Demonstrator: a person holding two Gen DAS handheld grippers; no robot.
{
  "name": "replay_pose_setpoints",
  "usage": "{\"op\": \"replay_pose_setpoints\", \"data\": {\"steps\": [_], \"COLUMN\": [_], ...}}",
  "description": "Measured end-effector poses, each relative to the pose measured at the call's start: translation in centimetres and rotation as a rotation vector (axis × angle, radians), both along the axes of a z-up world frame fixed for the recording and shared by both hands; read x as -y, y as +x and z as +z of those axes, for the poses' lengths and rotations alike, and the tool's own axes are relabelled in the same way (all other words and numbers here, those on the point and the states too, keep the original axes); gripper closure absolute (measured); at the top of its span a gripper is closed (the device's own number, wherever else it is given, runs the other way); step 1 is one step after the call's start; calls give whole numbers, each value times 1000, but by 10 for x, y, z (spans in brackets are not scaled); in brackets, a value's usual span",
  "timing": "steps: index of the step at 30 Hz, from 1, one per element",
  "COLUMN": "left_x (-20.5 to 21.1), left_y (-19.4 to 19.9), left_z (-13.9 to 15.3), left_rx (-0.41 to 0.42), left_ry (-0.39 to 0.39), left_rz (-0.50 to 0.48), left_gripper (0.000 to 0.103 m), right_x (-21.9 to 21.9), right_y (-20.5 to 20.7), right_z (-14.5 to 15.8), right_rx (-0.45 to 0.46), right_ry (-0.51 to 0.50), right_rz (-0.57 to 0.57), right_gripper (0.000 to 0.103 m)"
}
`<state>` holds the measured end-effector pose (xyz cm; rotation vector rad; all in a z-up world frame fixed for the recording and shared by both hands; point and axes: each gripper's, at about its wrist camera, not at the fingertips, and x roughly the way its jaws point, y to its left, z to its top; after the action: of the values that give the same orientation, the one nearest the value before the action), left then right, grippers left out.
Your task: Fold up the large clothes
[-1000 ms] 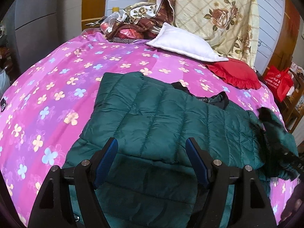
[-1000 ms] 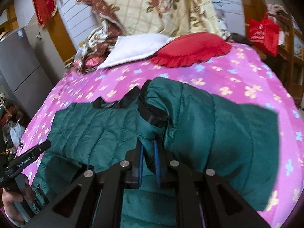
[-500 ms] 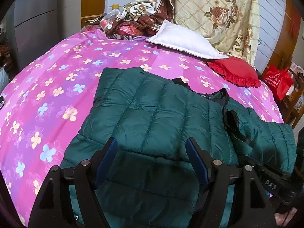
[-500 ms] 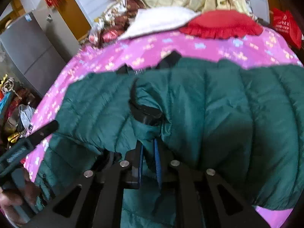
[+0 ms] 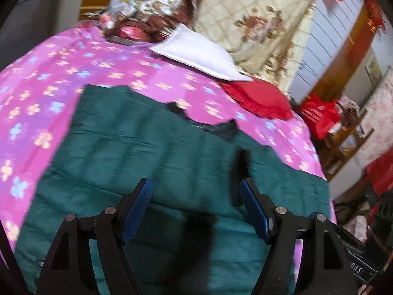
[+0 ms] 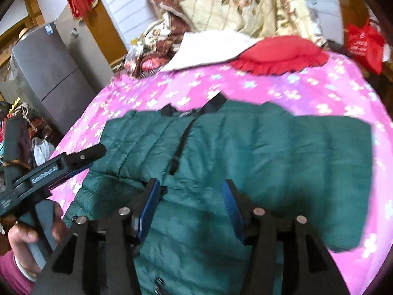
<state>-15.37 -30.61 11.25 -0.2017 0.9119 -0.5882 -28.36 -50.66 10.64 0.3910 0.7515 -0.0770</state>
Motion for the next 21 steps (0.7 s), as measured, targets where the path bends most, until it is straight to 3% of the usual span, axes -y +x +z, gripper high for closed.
{"op": "replay_pose_setpoints", "data": {"steps": [3, 6, 15, 17, 19, 21], "left_x": [31, 67, 111, 113, 113, 112], "left_y": [-7, -5, -3, -6, -5, -2], "left_z": [-1, -16, -52, -52, -53, -53], "left_rx": [28, -16, -47, -25, -30, -49], "left_ry": [27, 74, 185, 182, 170, 158], "left_rz": [-55, -111, -101, -114, -125, -121], "left_gripper": [42, 42, 42, 52, 86, 99], "right_x": [22, 49, 96, 106, 114, 119], "right_y": [-30, -56, -107, -113, -117, -118], "right_z": [12, 16, 4, -4, -11, -18], "right_rx": [21, 27, 28, 25, 23, 14], "right_ry": [-20, -1, 26, 49, 72, 89], "right_rz": [-70, -137, -248, -276, -298, -314], "right_gripper": [45, 42, 42, 42, 42, 42]}}
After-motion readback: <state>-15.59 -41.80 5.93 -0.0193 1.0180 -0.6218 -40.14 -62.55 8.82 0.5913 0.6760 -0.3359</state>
